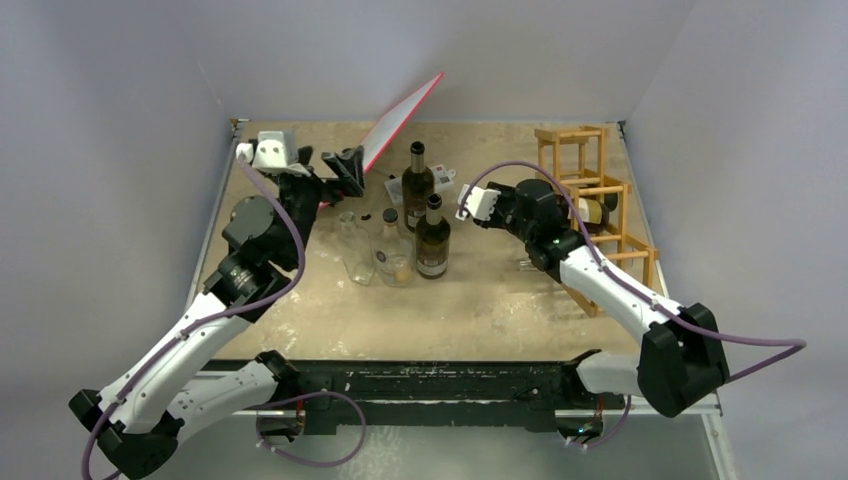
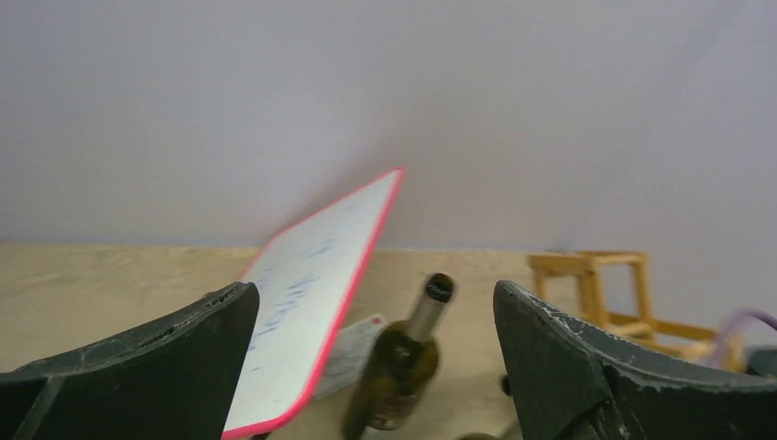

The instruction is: Take the wine bottle off the wine rack

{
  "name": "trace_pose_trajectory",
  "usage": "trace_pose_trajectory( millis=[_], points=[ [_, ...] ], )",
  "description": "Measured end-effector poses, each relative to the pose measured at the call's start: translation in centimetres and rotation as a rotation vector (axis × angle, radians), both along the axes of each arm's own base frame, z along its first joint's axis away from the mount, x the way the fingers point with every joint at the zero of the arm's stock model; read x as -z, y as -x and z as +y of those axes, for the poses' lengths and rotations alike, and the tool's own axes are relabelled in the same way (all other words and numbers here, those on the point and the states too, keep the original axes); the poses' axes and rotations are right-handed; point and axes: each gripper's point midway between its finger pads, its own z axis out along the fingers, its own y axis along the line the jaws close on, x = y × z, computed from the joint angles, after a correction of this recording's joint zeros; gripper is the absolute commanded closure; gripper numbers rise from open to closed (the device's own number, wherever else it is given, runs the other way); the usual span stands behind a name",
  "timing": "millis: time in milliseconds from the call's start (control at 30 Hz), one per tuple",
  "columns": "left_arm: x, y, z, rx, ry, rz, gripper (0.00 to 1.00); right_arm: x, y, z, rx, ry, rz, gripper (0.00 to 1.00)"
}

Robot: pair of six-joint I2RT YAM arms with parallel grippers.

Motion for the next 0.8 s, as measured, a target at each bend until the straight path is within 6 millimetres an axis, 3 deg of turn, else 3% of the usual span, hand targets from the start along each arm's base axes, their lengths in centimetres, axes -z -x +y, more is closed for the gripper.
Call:
trace_pose_trajectory(
  millis=[133,300,500,800],
  points=[
    [-1.1,1.3,-4.8,0.269,0.029,-0.013,0.06,-0.1,-0.3,-0.8,0.033,-0.025,0.004,1.00],
    [1.5,3.6,-8.8,0.499,0.049,0.066,0.07,-0.1,0.0,-0.7,0.023,-0.045,0.021,1.00],
    [3.6,4.9,-10.9,0.616,0.035,0.175,0.09,-0.2,1.3,-0.1,-0.039,-0.066,0.039,1.00],
    [5.9,2.9,-12.5,0.594,0.003,0.338,0.12,-0.2,1.5,-0.3,-0.035,-0.073,0.030,1.00]
  ],
)
